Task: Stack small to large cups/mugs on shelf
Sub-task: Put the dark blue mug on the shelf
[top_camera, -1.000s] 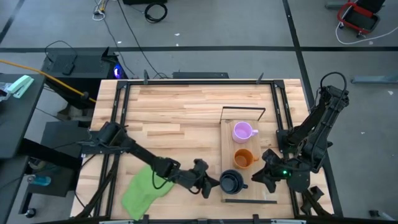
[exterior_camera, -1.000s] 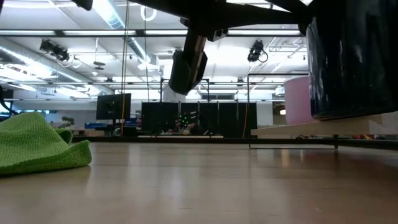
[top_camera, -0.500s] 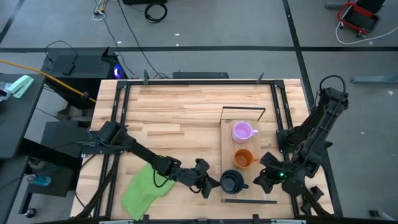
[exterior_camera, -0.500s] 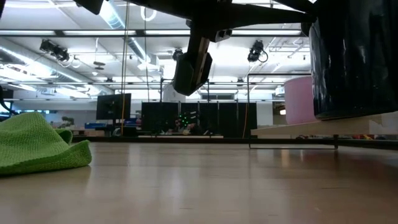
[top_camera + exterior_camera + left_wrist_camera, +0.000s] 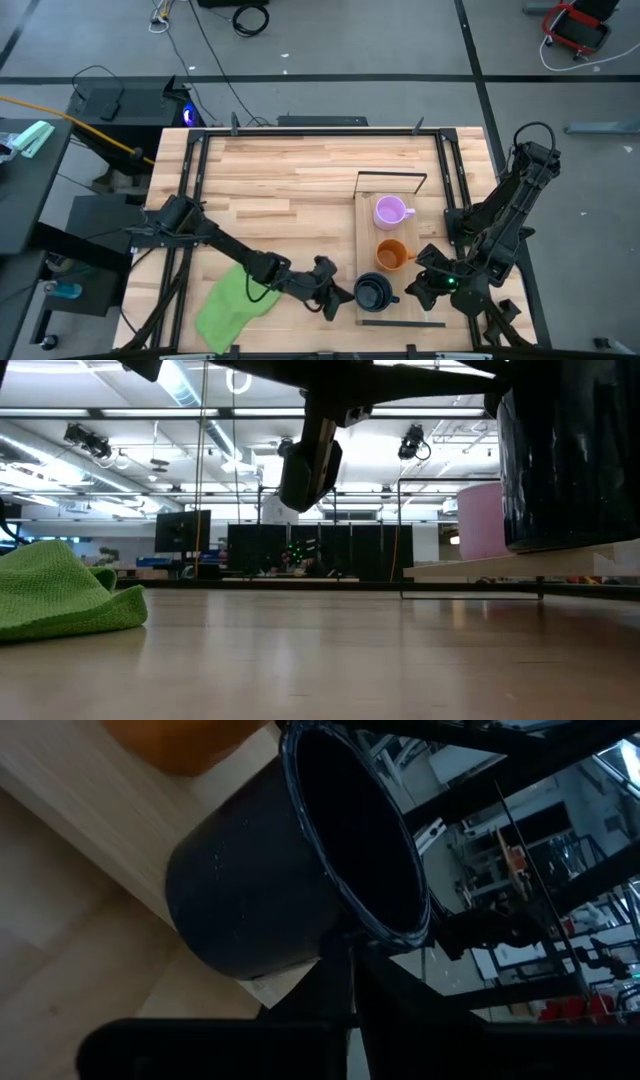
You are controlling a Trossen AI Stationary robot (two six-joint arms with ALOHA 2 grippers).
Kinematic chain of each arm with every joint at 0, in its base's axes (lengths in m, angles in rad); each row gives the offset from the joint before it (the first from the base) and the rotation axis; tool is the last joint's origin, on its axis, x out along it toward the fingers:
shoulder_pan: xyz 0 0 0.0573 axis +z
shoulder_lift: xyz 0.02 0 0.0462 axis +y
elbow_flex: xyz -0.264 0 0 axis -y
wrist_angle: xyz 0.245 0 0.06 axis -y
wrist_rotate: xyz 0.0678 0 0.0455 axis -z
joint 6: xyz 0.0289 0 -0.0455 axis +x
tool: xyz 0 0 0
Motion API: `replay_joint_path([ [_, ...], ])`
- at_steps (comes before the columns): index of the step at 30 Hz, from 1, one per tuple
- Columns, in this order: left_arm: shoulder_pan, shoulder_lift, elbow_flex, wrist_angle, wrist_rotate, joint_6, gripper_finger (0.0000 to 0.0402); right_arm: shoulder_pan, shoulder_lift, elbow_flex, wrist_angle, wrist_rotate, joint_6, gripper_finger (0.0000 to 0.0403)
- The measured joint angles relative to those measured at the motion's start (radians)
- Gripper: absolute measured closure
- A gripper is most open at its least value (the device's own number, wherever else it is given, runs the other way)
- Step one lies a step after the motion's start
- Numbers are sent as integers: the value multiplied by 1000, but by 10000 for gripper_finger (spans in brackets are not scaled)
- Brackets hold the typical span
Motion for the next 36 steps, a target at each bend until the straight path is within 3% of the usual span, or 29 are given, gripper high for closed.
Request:
replay_joint_path([
  [18, 0, 0, 0, -2, 0, 0, 375, -10, 0, 0, 98, 1, -208, 308],
  [29, -14, 0, 0, -6, -2, 0, 384, -45, -1, 0, 46, 0, 31, 308],
  [36, -23, 0, 0, -12, -1, 0, 375, -59, -1, 0, 41, -8, 66, 305],
])
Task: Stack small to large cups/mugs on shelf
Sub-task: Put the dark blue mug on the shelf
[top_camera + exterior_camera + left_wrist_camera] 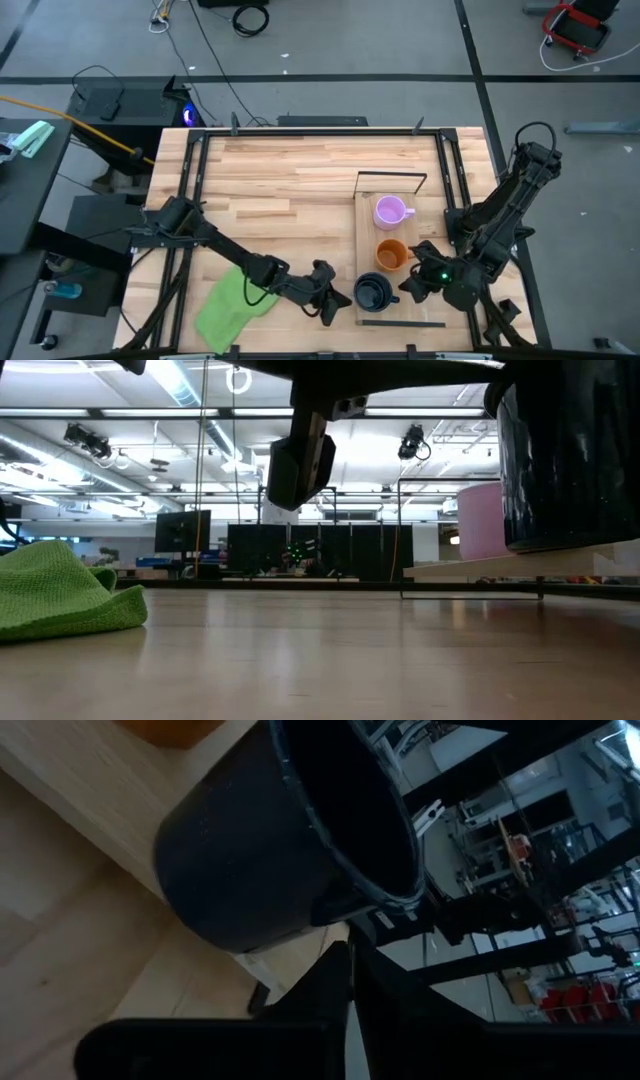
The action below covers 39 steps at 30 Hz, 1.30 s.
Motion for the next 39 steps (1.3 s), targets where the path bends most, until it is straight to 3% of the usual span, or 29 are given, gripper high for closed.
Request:
replay_joint_path([
  [15, 30, 0, 0, -47, 0, 0, 383, -66, 101, 0, 8, -76, 26, 240],
  [39, 57, 0, 0, -62, 1, -1, 376, -131, 150, 0, 32, -161, 14, 239],
])
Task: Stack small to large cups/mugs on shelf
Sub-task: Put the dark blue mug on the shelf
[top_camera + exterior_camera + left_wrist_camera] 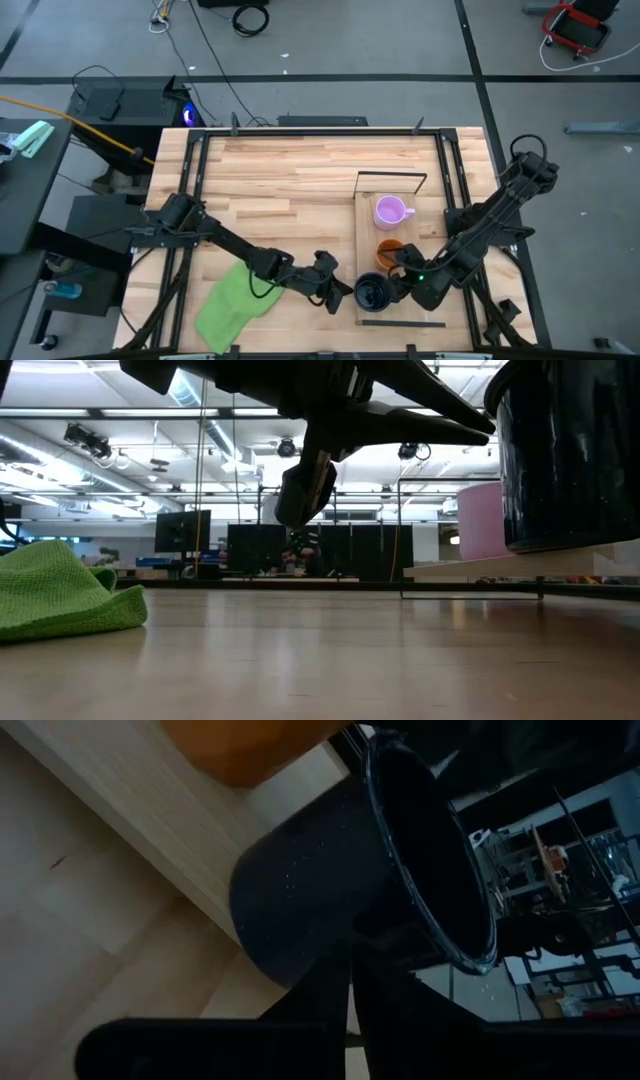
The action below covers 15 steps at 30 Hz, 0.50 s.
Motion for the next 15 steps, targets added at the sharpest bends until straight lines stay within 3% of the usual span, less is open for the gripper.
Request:
replay_joint_path([
  [15, 1, 0, 0, 1, 30, -1, 382, -49, 22, 0, 29, -20, -61, 257],
])
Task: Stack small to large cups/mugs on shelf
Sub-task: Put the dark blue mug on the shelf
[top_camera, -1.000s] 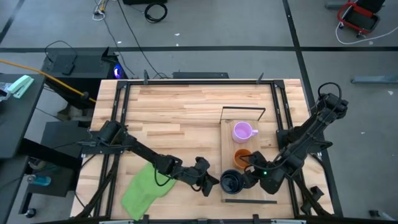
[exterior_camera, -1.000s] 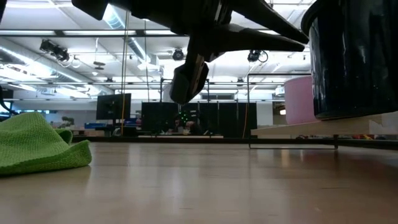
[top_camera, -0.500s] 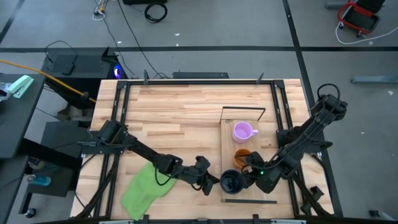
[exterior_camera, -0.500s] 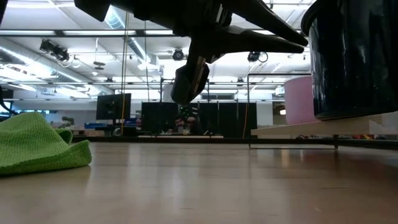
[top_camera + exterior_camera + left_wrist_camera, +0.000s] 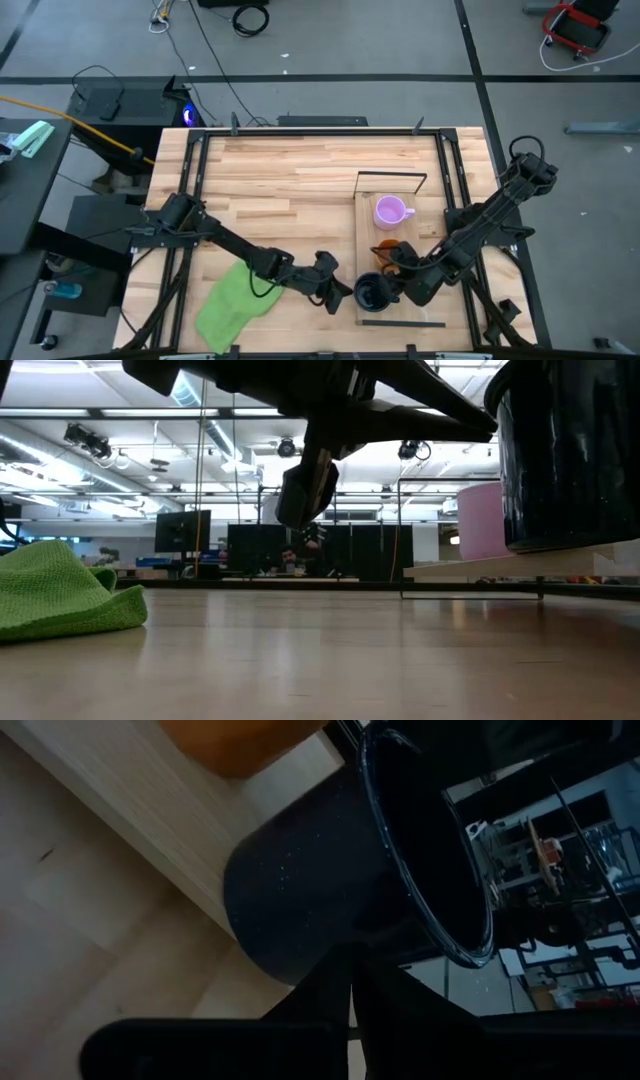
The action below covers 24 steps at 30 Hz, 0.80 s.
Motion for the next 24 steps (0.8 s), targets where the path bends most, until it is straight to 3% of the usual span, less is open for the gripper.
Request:
replay_joint_path([
  [13, 0, 0, 0, 0, -1, 0, 387, -2, 0, 0, 7, -8, -17, 329],
  [24, 0, 0, 0, 0, -1, 0, 378, -2, 0, 0, 6, -15, -46, 360],
])
